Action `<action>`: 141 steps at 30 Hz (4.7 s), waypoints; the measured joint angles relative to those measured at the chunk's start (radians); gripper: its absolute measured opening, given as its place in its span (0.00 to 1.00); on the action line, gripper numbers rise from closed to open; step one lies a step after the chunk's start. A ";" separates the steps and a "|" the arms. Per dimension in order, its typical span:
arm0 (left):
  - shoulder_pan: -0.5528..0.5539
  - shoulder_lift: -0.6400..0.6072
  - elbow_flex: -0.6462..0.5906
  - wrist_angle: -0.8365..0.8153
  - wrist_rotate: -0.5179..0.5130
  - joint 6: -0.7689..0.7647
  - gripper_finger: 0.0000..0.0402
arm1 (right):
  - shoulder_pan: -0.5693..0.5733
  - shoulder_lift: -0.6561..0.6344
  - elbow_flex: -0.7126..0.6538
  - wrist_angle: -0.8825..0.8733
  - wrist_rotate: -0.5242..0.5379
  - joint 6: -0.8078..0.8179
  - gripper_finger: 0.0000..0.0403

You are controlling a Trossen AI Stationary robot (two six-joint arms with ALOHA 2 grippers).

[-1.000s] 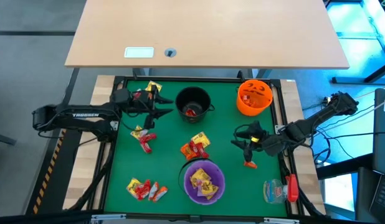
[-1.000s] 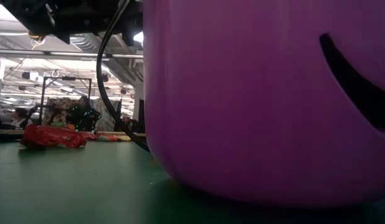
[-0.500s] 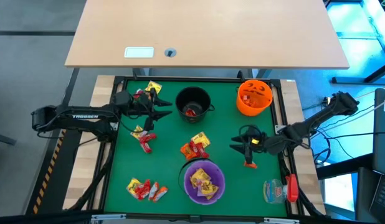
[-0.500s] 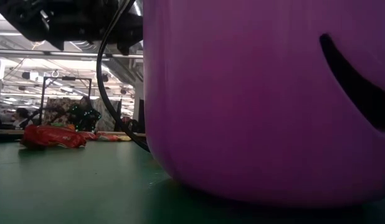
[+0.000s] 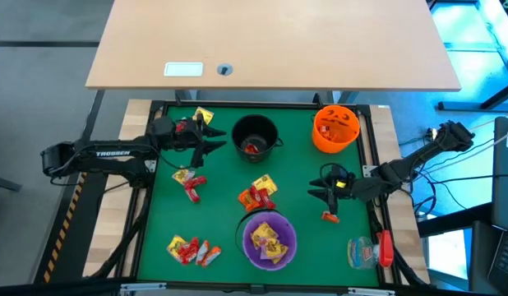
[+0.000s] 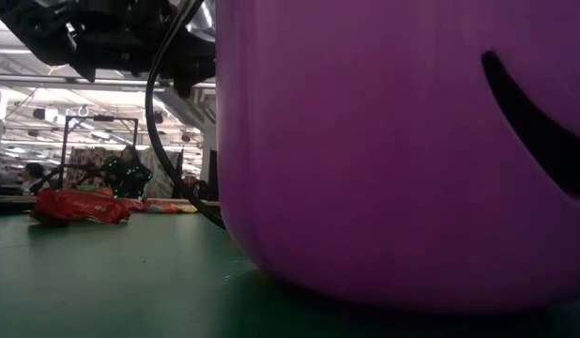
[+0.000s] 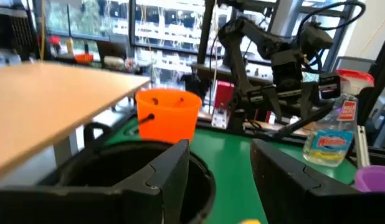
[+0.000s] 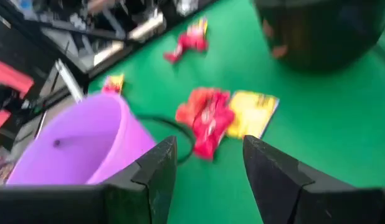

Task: Sort candy
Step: Put the orange candy into the orange bucket

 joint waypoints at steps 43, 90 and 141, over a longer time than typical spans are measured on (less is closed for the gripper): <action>-0.114 0.001 0.000 -0.276 -0.010 0.076 0.40 | 0.000 0.315 0.110 -0.574 -0.525 0.299 0.86; -0.208 0.001 0.000 -0.289 -0.192 0.047 0.40 | 0.000 0.448 0.319 -0.751 -0.310 0.328 0.16; -0.216 0.000 0.001 -0.095 -0.190 0.001 0.40 | -0.949 0.105 0.397 -0.544 -0.045 -0.237 0.16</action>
